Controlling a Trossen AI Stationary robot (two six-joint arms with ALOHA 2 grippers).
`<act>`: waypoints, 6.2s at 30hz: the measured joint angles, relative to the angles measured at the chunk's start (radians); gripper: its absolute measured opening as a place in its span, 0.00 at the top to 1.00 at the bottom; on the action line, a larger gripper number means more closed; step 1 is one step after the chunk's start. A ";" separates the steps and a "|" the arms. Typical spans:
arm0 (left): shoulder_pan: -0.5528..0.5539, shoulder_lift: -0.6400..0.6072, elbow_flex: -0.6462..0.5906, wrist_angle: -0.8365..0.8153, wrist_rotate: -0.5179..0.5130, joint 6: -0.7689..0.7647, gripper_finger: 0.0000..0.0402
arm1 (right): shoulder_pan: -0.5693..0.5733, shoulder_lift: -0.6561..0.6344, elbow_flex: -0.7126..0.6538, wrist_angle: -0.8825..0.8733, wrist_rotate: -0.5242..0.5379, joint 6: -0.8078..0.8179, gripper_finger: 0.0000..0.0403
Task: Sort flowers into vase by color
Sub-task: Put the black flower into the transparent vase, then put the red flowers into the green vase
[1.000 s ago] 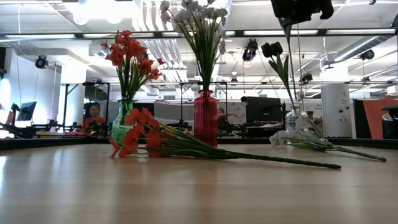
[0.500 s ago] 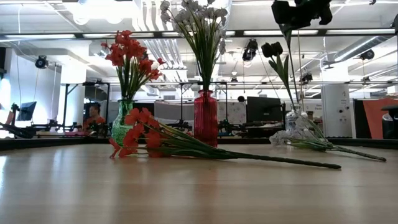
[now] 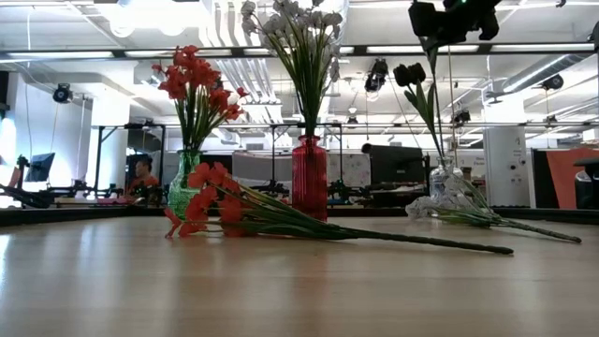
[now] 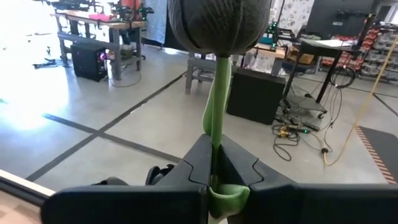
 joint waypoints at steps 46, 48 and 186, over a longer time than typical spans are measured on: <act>0.001 -0.001 0.000 -0.010 0.000 0.000 0.35 | -0.002 0.000 -0.059 -0.005 0.021 0.071 0.88; 0.001 -0.001 0.000 -0.010 0.000 0.000 0.35 | -0.002 0.000 -0.059 -0.005 0.021 0.071 0.85; -0.267 0.060 0.026 -0.681 0.632 -0.902 0.43 | 0.853 0.978 -0.018 0.216 -0.423 0.393 0.87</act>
